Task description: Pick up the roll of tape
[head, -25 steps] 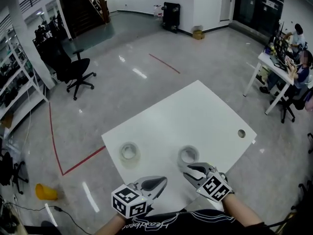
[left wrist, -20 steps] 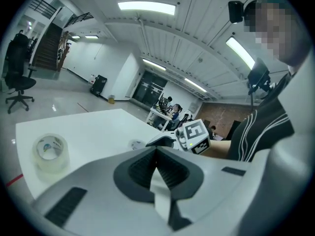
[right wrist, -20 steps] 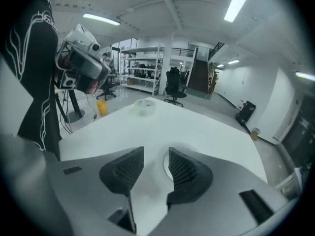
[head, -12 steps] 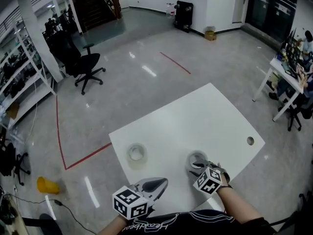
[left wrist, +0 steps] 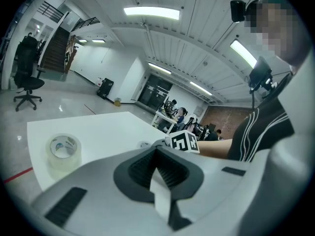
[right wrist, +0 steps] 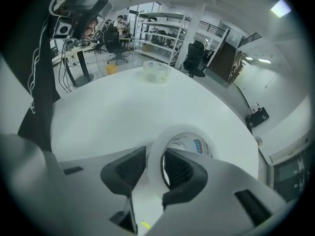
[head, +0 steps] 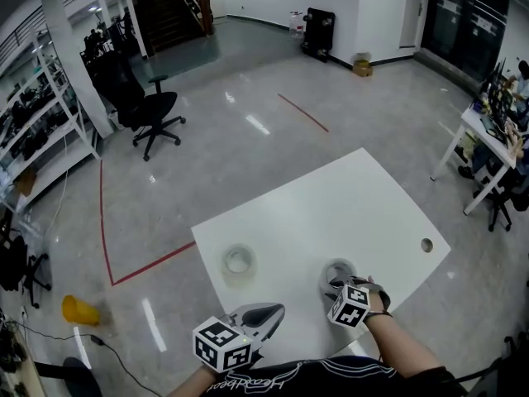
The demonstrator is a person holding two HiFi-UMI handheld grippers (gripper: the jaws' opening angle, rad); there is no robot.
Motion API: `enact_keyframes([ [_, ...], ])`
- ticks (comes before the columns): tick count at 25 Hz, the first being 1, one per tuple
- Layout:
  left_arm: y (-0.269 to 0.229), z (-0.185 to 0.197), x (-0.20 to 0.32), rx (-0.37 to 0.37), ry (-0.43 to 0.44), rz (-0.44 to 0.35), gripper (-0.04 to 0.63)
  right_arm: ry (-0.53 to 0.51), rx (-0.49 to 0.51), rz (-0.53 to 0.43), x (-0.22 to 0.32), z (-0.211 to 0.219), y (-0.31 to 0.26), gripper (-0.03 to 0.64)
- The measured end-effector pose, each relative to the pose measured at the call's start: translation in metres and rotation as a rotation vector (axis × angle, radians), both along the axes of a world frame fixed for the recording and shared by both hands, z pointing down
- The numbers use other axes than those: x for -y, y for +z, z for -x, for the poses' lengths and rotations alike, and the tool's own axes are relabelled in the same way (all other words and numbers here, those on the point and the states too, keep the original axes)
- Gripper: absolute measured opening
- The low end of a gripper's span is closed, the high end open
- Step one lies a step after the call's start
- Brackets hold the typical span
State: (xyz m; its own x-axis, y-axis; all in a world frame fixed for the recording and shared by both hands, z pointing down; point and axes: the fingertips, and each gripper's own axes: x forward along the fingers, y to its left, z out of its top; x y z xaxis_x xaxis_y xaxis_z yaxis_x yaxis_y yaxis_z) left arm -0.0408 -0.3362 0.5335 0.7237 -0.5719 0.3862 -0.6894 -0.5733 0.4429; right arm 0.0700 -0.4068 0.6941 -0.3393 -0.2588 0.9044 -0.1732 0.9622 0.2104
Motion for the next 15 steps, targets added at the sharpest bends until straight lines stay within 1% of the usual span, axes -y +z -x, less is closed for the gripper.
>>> enact_keyframes([
  [5,0.000,0.007,-0.004,0.008,-0.016,-0.001,0.003,0.017,0.007,0.027,0.001,0.001,0.001,0.109],
  [10,-0.005,0.013,-0.008,0.013,-0.028,-0.014,0.003,0.075,0.051,0.015,0.004,-0.001,-0.001,0.106],
  [12,-0.008,0.014,-0.011,0.014,-0.026,-0.021,0.003,0.120,0.108,0.026,0.005,-0.003,-0.006,0.104],
  [15,-0.012,0.012,-0.015,0.020,-0.014,-0.031,0.003,0.242,0.267,0.082,0.005,-0.004,-0.022,0.103],
])
